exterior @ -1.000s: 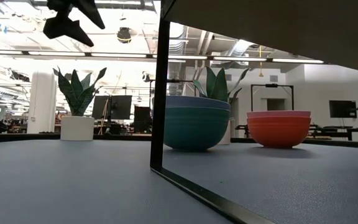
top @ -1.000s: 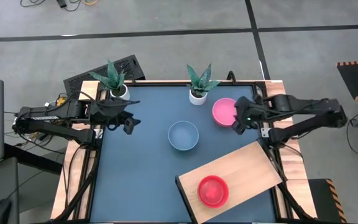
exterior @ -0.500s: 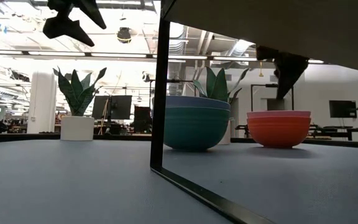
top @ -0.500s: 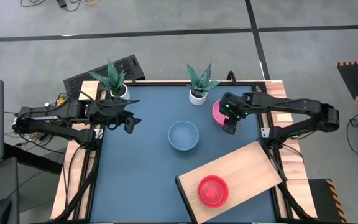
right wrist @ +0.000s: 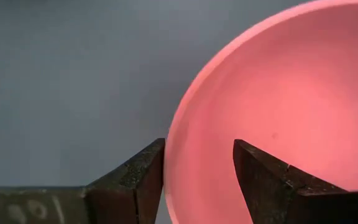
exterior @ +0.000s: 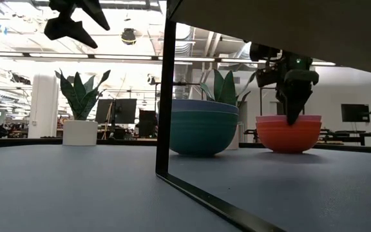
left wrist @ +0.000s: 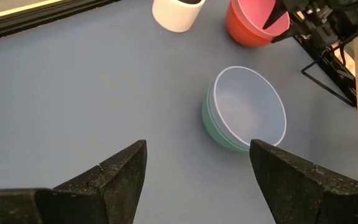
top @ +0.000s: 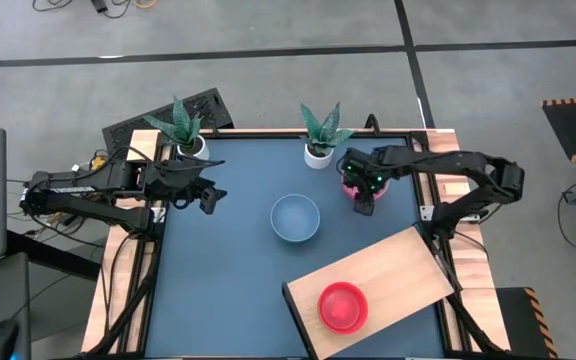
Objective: Place and stack bowls onto a shelf
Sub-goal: Put the pink bowl on the shelf
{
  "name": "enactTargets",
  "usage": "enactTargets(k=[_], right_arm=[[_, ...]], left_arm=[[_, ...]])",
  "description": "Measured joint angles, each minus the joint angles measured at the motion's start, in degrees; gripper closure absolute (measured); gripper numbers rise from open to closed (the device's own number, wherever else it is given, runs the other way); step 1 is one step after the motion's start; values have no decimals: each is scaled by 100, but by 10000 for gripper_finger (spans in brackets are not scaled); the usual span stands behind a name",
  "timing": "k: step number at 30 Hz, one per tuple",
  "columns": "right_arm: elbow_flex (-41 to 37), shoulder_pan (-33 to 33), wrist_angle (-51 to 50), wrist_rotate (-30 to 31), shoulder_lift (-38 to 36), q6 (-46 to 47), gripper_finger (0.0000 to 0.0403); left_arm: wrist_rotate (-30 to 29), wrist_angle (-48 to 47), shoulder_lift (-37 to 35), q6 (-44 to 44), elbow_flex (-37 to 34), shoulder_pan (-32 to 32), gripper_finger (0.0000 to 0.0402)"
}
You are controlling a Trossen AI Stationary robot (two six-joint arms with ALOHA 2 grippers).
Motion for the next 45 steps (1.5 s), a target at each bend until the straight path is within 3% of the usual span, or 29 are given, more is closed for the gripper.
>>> enactTargets(k=[8, 17, 27, 35, 45], right_arm=[[26, 104, -123, -107, -59, -106, 244], [168, 66, -221, -308, -52, -105, 251], [168, -5, -207, -203, -37, -234, 292], [175, 0, -265, -149, -42, -262, 379], [493, 15, -353, -144, -267, 99, 379]], left_arm=[[4, -113, 0, -3, 0, -2, 132], [31, -119, 0, 2, 0, 0, 132], [31, -121, 0, 92, 0, -2, 132], [28, -121, 0, 96, 0, 1, 132], [28, -125, 0, 160, 0, -2, 132]])
